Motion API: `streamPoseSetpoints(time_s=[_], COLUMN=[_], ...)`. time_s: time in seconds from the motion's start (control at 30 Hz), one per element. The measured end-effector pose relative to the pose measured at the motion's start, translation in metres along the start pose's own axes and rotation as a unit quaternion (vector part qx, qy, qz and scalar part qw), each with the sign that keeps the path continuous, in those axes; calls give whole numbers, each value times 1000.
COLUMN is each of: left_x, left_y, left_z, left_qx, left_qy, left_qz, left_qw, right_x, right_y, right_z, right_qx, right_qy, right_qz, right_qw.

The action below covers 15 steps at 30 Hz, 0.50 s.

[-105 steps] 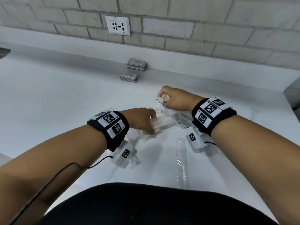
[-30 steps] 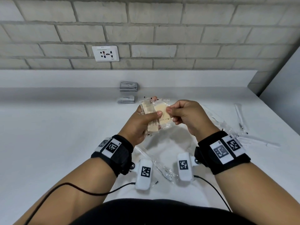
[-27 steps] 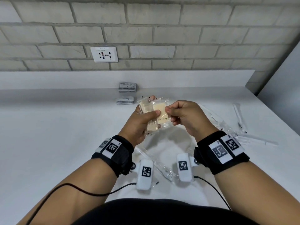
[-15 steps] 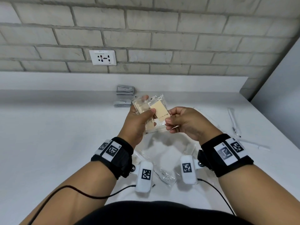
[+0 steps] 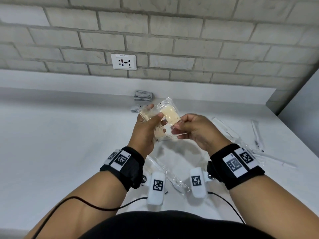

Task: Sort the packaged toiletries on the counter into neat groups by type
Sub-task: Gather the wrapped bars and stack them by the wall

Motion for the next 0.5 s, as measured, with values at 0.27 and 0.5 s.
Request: streamPoseSetpoints(time_s=[0.27,0.5], left_x=[-42,-56], left_y=[13,22], left_z=[-10,-18], left_qx=[-151,-168], left_qy=[-39,-46], left_qz=[-87,-85], left_qw=[984,981], right_x=[-42,-6], right_y=[20,-30], right_z=[24,54], right_qx=[12,84], right_qy=[-73,33], right_qz=[-323,-462], right_qw=[944,882])
Point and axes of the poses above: each hand's wrist, its own z-axis towards the middle knuckle, its own x-axis out of the palm, y = z × x, the point moved 8 cm from there along z, towards the middle knuckle, and after that the axes turned 12 degrees about x, right-handed, at the moved point
